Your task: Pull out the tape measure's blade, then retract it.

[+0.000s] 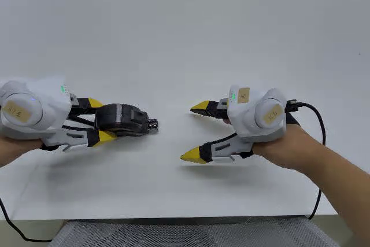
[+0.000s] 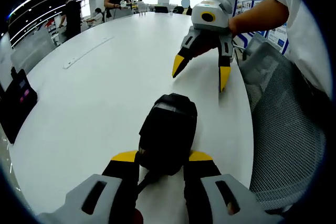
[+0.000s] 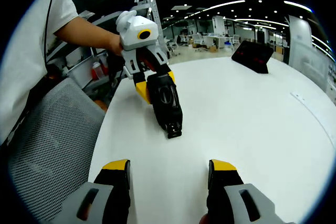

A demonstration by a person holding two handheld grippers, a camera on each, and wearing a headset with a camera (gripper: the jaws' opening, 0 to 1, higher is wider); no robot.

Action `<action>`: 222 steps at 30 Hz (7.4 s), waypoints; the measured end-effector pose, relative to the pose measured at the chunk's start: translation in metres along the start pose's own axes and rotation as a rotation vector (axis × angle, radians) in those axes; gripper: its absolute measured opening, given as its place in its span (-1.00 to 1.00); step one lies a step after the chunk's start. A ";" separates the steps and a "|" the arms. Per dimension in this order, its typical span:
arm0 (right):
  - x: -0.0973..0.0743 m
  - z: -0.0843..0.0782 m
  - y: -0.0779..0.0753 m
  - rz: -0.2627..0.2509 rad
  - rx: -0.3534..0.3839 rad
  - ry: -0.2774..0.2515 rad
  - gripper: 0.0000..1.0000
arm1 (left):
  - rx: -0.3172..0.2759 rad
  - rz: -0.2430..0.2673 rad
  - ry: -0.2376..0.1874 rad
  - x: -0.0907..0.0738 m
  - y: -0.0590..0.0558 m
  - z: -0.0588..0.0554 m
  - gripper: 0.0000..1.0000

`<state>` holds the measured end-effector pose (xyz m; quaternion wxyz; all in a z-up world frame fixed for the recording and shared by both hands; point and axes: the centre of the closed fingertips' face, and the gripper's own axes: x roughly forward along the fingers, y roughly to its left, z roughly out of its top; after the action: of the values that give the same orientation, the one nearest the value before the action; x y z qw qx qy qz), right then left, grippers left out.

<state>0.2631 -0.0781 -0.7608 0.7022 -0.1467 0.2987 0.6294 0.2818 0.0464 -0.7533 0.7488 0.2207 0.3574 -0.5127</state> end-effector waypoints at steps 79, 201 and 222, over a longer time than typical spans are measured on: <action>0.062 0.028 -0.001 0.091 -0.175 -0.044 -0.79 | 0.142 -0.025 0.065 0.001 0.000 -0.003 -0.50; -0.061 -0.054 -0.030 0.014 -0.203 0.174 -0.80 | 0.128 -0.008 0.092 0.003 -0.002 0.001 -0.51; -0.075 -0.065 -0.029 0.010 -0.182 0.208 -0.80 | 0.131 -0.010 0.094 0.004 -0.003 0.000 -0.51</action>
<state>0.2740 -0.1803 -0.7717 0.6481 -0.2725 0.3122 0.6389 0.2803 0.0430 -0.7557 0.7125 0.2915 0.3589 -0.5278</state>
